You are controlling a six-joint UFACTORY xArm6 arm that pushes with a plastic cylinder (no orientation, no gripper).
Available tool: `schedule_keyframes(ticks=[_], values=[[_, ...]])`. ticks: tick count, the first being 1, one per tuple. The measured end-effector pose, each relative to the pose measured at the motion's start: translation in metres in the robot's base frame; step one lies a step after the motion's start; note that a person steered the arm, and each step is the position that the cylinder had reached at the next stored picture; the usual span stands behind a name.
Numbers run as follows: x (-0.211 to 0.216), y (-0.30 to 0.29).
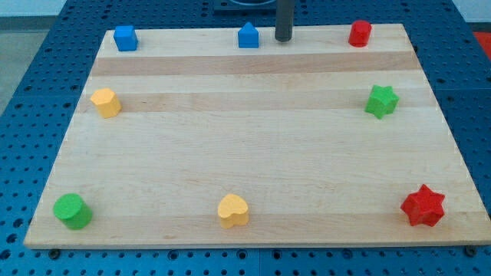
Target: Slide the blue triangle towards the bottom side
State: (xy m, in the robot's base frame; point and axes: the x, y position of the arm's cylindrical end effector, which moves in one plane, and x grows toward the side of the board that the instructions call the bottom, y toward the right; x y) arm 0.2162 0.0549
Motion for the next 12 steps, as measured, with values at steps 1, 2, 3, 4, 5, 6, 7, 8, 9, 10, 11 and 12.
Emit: schedule_keyframes(ticks=[1,2,3,4,5,6,7,8,9,10,11,12], values=[[-0.009,-0.001],[-0.024,-0.018],[-0.023,-0.028],[-0.024,-0.044],[-0.024,-0.063],[-0.024,-0.074],[-0.023,-0.074],[-0.017,-0.083],[-0.01,-0.084],[0.0,-0.089],[0.008,-0.096],[0.015,-0.098]])
